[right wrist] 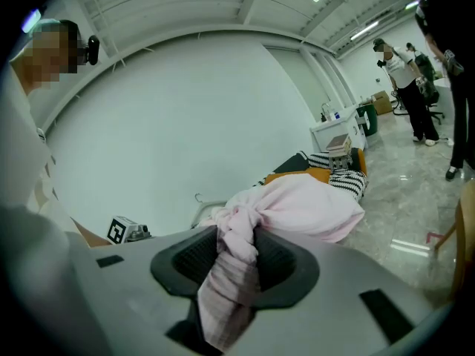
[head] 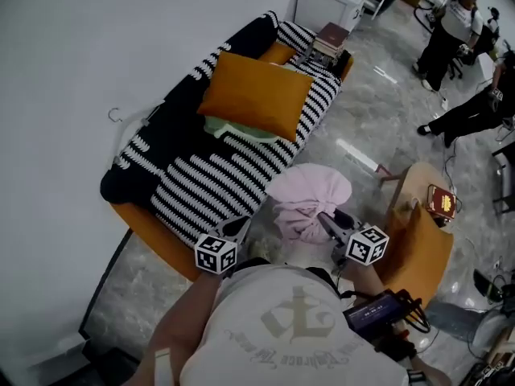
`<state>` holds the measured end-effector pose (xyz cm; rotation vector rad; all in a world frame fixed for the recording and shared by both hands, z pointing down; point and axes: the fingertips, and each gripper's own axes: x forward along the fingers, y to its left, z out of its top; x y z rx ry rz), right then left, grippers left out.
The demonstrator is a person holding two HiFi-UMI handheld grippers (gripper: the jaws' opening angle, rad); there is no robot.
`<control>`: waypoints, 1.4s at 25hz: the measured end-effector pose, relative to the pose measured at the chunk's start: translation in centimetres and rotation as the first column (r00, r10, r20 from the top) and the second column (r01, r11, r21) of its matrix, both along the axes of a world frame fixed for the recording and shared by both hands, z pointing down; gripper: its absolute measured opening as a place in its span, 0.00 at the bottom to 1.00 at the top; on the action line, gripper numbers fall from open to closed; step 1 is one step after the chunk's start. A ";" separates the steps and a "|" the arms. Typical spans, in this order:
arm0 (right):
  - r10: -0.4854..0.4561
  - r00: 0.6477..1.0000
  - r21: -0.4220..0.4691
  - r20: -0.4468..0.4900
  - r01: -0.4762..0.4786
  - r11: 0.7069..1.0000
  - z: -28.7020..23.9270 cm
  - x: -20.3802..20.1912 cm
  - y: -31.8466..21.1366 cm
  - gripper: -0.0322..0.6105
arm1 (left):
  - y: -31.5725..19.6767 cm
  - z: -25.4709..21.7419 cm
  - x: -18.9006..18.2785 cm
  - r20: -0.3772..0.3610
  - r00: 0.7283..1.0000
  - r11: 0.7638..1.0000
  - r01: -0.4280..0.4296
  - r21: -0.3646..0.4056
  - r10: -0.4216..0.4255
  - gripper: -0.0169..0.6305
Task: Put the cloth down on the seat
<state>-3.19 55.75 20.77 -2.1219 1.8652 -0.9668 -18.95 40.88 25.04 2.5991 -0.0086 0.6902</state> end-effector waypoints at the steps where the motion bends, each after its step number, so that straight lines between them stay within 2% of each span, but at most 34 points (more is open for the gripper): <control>1: 0.001 1.000 -0.001 -0.005 -0.001 1.000 -0.1 0.2 -0.5 0.30 | -0.6 0.1 0.1 -0.004 1.000 1.000 0.002 -0.001 -0.002 0.05; 10: -0.009 0.999 0.009 -0.046 0.009 1.000 -1.1 1.7 -4.9 0.30 | -4.6 -0.2 0.1 -0.038 0.999 0.999 0.036 0.005 -0.036 0.05; 18: -0.067 0.997 0.015 -0.037 0.068 0.998 -0.4 1.0 -8.7 0.30 | -7.4 -0.5 -2.2 -0.037 0.993 0.993 0.112 0.025 -0.111 0.05; 26: -0.163 0.987 0.014 0.002 0.163 0.986 0.8 -0.2 -13.1 0.30 | -9.5 -0.3 -5.0 -0.007 0.975 0.975 0.221 0.025 -0.221 0.05; 35: -0.283 0.959 -0.009 0.030 0.283 0.959 2.6 0.0 -19.6 0.30 | -13.2 0.9 -6.0 0.025 0.939 0.939 0.343 0.011 -0.343 0.05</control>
